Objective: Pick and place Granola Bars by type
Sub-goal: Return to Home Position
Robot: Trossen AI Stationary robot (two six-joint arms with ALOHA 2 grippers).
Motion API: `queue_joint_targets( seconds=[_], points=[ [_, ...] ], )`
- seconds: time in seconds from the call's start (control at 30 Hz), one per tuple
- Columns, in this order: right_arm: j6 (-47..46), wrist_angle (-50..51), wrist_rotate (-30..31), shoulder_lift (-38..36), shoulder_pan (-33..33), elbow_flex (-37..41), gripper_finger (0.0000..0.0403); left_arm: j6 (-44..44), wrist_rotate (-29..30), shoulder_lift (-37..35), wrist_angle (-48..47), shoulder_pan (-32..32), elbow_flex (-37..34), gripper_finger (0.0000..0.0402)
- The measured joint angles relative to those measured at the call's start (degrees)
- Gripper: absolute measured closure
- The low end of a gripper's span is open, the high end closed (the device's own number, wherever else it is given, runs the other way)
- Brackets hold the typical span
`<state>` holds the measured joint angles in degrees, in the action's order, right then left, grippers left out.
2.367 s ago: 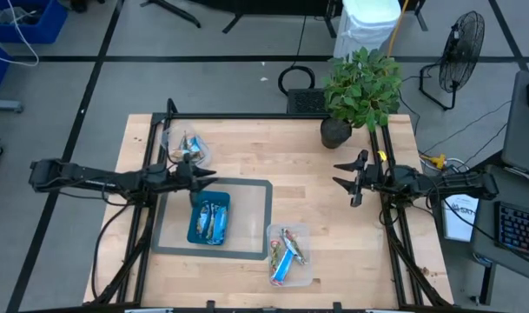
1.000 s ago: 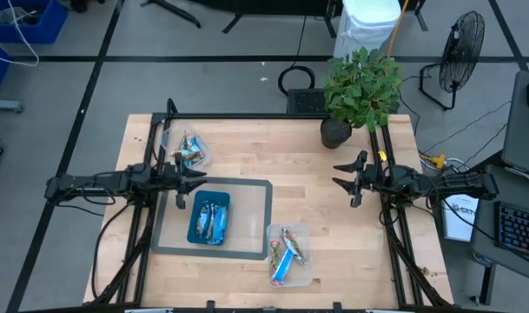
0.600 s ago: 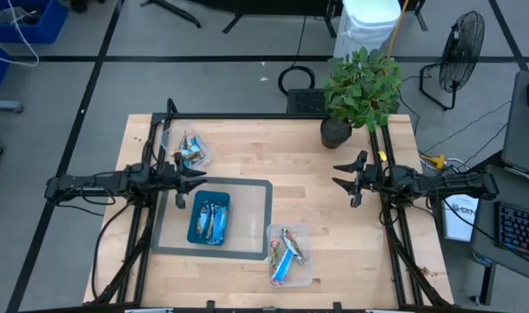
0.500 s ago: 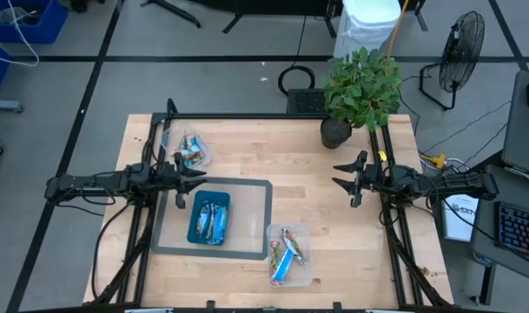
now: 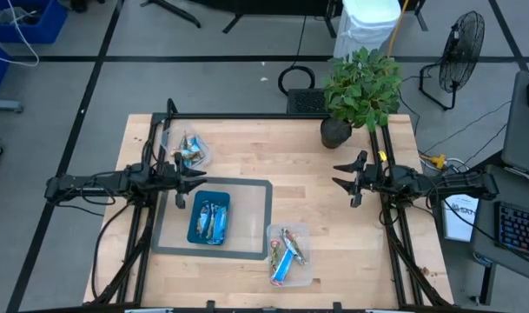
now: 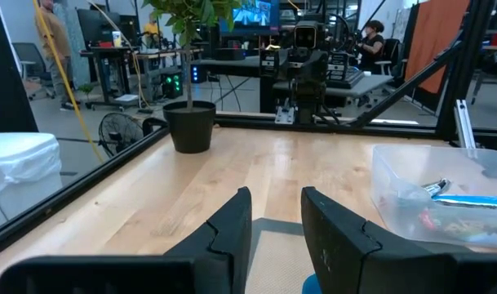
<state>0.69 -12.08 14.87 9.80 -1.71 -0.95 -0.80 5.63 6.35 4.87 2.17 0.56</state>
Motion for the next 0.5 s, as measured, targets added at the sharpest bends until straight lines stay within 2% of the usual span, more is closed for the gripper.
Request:
queue_joint_targets(
  seconds=[0.5],
  points=[
    [0.00, 0.00, 0.00, 0.02, 0.00, 0.00, 0.0227, -0.13, 0.02, 0.00, 0.08, 0.00, 0.02, 0.0289]
  ],
)
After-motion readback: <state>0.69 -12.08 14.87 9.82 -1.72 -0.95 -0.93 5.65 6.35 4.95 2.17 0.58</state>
